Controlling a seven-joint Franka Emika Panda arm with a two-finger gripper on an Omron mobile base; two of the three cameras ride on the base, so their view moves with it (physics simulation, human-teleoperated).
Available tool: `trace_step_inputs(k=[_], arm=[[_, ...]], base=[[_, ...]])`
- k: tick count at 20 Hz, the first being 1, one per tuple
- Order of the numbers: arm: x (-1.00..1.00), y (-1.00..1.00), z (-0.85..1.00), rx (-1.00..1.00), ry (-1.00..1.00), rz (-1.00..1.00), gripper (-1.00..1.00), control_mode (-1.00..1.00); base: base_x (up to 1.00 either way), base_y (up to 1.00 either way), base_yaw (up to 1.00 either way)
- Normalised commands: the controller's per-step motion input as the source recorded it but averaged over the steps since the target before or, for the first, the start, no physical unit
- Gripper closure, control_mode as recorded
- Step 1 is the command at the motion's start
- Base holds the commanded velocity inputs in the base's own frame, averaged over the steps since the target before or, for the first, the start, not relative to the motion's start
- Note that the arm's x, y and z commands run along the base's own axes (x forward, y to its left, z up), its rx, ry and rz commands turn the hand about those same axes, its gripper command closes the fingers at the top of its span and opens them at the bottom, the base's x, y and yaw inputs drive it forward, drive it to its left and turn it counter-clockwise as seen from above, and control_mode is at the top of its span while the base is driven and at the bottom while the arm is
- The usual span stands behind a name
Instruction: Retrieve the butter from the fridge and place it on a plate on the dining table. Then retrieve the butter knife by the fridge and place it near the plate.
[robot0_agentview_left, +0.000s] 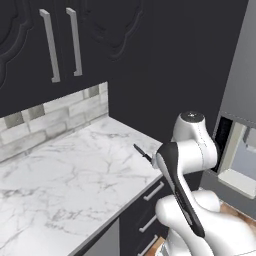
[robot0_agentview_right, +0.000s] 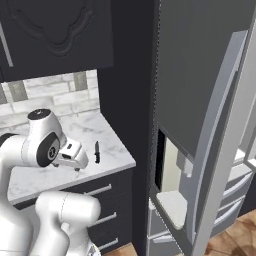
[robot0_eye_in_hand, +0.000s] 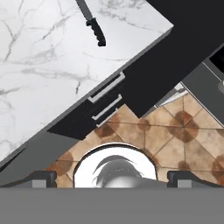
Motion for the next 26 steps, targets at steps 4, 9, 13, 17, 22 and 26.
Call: trace_step_inputs(k=[4, 9, 13, 17, 22, 26], arm=[[0.00, 0.00, 0.00, 0.00, 0.00, 0.00, -1.00, 1.00], [0.63, 0.00, 0.00, 0.00, 0.00, 0.13, -1.00, -1.00], [1.00, 0.00, -0.07, 0.00, 0.04, 0.08, -1.00, -1.00], [1.00, 0.00, -0.21, 0.00, 0.06, 0.03, -1.00, -1.00], [0.95, 0.00, -0.20, -0.01, 0.12, 0.01, -1.00, -1.00], [0.84, 0.02, -0.53, -0.08, 0.09, 0.00, -1.00, -1.00]], base=[[0.27, 0.11, 0.01], [0.00, 0.00, 0.00], [0.00, 0.00, 0.00], [0.00, 0.00, 0.00], [0.00, 0.00, 0.00], [0.00, 0.00, 0.00]])
